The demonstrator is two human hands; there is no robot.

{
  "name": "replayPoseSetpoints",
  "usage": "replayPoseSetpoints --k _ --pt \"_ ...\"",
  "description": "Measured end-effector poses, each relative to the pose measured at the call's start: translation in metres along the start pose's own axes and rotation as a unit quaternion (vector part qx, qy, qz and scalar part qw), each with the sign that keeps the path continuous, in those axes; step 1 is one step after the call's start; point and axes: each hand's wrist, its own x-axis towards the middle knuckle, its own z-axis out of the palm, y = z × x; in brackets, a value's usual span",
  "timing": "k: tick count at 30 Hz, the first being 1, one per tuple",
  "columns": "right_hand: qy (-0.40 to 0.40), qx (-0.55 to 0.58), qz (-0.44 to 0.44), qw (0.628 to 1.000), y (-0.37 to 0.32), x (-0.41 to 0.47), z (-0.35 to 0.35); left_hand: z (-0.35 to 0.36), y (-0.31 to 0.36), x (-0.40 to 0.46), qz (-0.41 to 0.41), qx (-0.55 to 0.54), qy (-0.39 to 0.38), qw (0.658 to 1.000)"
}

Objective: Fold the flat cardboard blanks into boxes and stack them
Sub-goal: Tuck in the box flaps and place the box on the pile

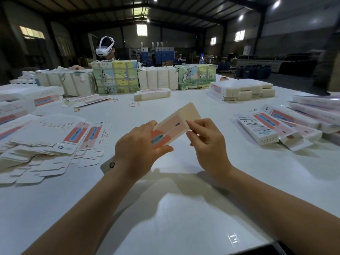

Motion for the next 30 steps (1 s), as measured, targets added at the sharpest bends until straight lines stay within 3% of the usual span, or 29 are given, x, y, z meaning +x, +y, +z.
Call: replayPoseSetpoints --k 4,8,11,13,17,19,24,27,29,30 --pt "0.002 -0.018 -0.036 0.999 -0.003 0.0 -0.004 0.002 -0.003 0.001 0.004 -0.011 -0.035 0.999" --pt "-0.026 -0.174 -0.166 0.97 0.003 0.005 -0.012 -0.001 -0.005 0.001 0.016 -0.047 -0.079 0.996" --pt "-0.069 -0.175 -0.201 0.961 0.003 0.004 -0.016 -0.001 -0.005 -0.001 0.025 -0.051 -0.105 0.993" --pt "-0.045 -0.155 -0.206 0.965 0.002 0.0 -0.016 -0.002 -0.003 -0.002 0.006 -0.075 -0.105 0.992" --pt "-0.052 -0.003 -0.056 0.997 -0.011 -0.007 -0.007 0.001 0.004 -0.002 -0.031 -0.1 -0.108 0.989" --pt "-0.073 0.013 0.009 0.997 -0.013 -0.01 -0.003 0.005 0.005 -0.003 -0.038 -0.089 -0.11 0.989" --pt "-0.071 0.023 0.049 0.996 -0.009 -0.008 -0.001 0.005 0.006 -0.002 -0.048 -0.073 -0.119 0.989" --pt "-0.024 0.017 0.05 0.998 -0.004 0.0 -0.004 0.004 0.005 -0.001 -0.037 -0.049 -0.112 0.992" --pt "-0.026 0.043 0.136 0.989 0.001 0.008 -0.007 0.003 0.005 -0.001 -0.031 -0.043 -0.106 0.993" --pt "-0.051 0.127 0.211 0.968 0.002 0.011 -0.009 0.003 0.004 -0.001 -0.028 -0.04 -0.107 0.993"
